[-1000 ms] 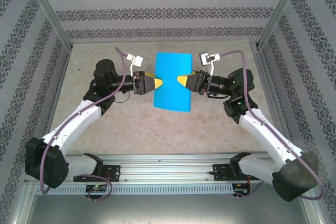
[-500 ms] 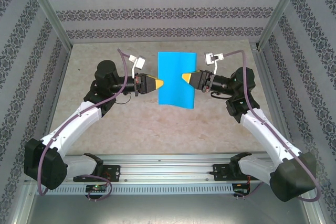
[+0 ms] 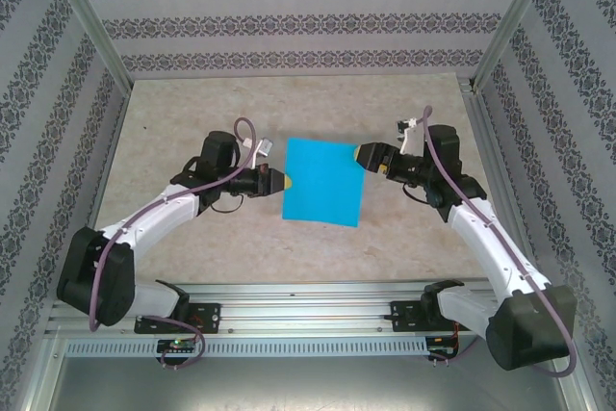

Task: Fold a paper plane with a square sheet of paper (fold left side to right side)
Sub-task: Place a square sheet of paper at the center of the table, then first fold in half a square sheet of paper at the center of the table.

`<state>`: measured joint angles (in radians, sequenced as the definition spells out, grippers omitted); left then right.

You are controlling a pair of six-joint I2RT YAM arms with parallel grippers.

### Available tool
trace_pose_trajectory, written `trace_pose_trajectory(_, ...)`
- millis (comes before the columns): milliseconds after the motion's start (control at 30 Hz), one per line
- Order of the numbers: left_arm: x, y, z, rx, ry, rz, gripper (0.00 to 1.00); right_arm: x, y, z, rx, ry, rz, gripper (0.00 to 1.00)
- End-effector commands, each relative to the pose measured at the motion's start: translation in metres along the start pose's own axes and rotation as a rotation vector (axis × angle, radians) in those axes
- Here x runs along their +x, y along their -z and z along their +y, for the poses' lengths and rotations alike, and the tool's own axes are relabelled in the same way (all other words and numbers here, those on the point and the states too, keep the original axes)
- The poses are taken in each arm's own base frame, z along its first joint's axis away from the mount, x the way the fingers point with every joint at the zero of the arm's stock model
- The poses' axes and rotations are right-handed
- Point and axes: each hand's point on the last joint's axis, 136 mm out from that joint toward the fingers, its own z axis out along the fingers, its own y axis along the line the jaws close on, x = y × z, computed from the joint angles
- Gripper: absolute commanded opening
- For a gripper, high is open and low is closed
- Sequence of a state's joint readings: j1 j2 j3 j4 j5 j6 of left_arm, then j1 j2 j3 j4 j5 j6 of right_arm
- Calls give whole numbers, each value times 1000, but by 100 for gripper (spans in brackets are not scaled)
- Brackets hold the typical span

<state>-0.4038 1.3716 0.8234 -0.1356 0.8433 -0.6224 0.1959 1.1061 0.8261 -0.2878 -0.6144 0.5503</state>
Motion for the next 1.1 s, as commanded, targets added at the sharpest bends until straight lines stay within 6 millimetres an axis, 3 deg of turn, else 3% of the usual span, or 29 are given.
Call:
trace_pose_trajectory(0, 13, 3, 49, -141, 80, 22, 0, 29, -8, -43, 158, -41, 91, 81)
trace_pose_trajectory(67, 21, 3, 72, -208, 119, 52, 0, 39, -17, -49, 165, -60, 119, 77)
trace_pose_trajectory(200, 27, 8, 99, -293, 142, 85, 0, 59, -40, -49, 152, -78, 180, 68)
trace_pose_trajectory(500, 28, 12, 121, -397, 121, 165, 0, 101, -110, -35, 85, -150, 284, 54)
trace_pose_trajectory(600, 23, 9, 119, -376, 121, 157, 0, 116, -133, -32, 74, -178, 321, 48)
trace_pose_trajectory(700, 19, 5, 111, -327, 119, 146, 4, 132, -149, -42, 111, -204, 365, 40)
trace_pose_trajectory(867, 13, 1, 98, -255, 113, 133, 20, 149, -157, -62, 181, -233, 399, 31)
trace_pose_trajectory(1067, 8, -5, 87, -169, 113, 116, 36, 155, -159, -71, 216, -229, 416, 30)
